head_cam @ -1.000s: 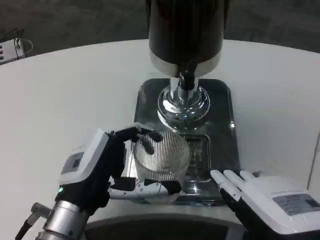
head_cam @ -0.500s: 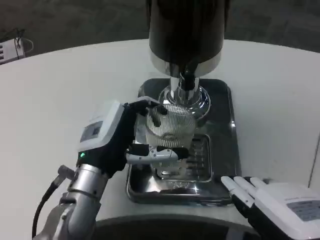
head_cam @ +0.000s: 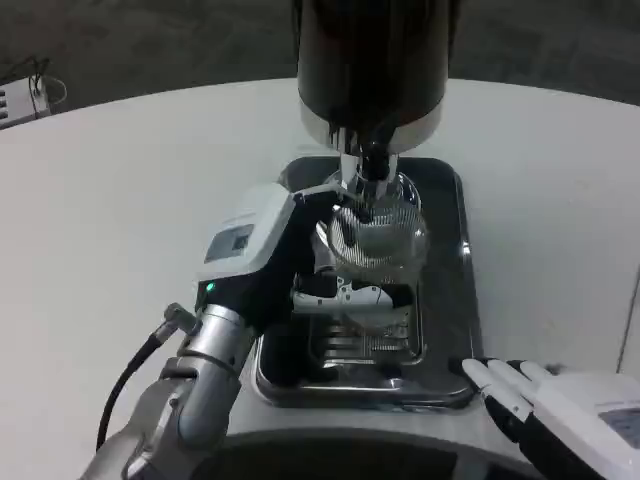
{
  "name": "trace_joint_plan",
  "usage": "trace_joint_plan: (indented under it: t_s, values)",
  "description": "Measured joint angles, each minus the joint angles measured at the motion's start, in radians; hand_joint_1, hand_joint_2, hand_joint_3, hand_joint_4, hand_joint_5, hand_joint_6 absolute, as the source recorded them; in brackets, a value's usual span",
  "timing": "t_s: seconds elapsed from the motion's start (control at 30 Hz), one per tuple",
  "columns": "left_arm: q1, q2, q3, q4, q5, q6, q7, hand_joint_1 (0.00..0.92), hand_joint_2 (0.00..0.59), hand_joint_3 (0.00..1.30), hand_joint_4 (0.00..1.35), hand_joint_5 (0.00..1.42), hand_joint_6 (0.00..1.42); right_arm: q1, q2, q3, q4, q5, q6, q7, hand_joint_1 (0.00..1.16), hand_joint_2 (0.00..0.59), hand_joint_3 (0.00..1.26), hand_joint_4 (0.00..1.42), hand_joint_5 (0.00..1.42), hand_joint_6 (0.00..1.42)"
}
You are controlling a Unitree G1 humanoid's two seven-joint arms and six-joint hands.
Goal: Grasp the cup under the faucet to collect the drink, then remove the cup.
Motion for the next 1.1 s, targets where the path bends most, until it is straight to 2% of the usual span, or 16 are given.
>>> trace_joint_plan:
  t_s: [0.07, 0.17, 0.3, 0.4, 0.47, 0.5, 0.63, 0.87, 1.1]
  values:
    - [0.001, 0.002, -0.007, -0.005, 0.0, 0.022, -0.009, 0.287, 0.021, 0.64, 0.57, 0.92, 1.28, 0.003, -0.011, -0.007, 0.0, 0.009, 0.007, 0.0, 0.5, 0.47, 0.0, 0.0, 0.0, 0.0]
    - [0.002, 0.012, -0.012, -0.014, 0.0, 0.043, -0.027, 0.21, 0.008, 0.51, 0.41, 0.78, 1.16, 0.003, -0.026, -0.01, 0.0, 0.023, 0.027, 0.0, 0.5, 0.47, 0.0, 0.0, 0.0, 0.0]
    - [0.008, 0.026, -0.012, -0.03, -0.001, 0.051, -0.036, 0.166, 0.0, 0.39, 0.29, 0.68, 1.07, -0.004, -0.055, -0.006, 0.0, 0.038, 0.058, 0.0, 0.5, 0.47, 0.0, 0.0, 0.0, 0.0]
    - [0.009, 0.04, -0.012, -0.034, -0.002, 0.052, -0.037, 0.132, 0.0, 0.31, 0.2, 0.56, 0.89, -0.015, -0.072, -0.001, 0.002, 0.048, 0.078, 0.0, 0.5, 0.47, 0.0, 0.0, 0.0, 0.0]
    - [0.009, 0.044, -0.011, -0.035, -0.004, 0.052, -0.037, 0.116, 0.0, 0.27, 0.16, 0.51, 0.83, -0.016, -0.086, 0.003, 0.005, 0.05, 0.088, 0.0, 0.5, 0.47, 0.0, 0.0, 0.0, 0.0]
    - [0.01, 0.047, -0.01, -0.036, -0.006, 0.052, -0.037, 0.112, 0.002, 0.22, 0.12, 0.45, 0.74, -0.018, -0.094, 0.009, 0.007, 0.052, 0.096, -0.001, 0.5, 0.47, 0.0, 0.0, 0.0, 0.0]
    - [0.01, 0.05, -0.009, -0.038, -0.008, 0.052, -0.044, 0.103, 0.007, 0.12, 0.03, 0.32, 0.52, -0.026, -0.105, 0.023, 0.011, 0.063, 0.118, -0.004, 0.5, 0.47, 0.02, 0.0, 0.0, 0.0]
    - [0.01, 0.061, -0.004, -0.051, -0.046, 0.036, -0.086, 0.088, 0.006, 0.07, 0.0, 0.26, 0.46, -0.032, -0.133, 0.04, 0.019, 0.068, 0.15, -0.009, 0.5, 0.47, 0.02, 0.0, 0.0, 0.0]
    - [0.059, 0.087, 0.02, -0.115, -0.115, -0.027, -0.131, 0.062, 0.0, 0.05, 0.0, 0.24, 0.44, -0.036, -0.144, 0.065, 0.03, 0.068, 0.172, -0.023, 0.5, 0.477, 0.02, 0.0, 0.0, 0.0]
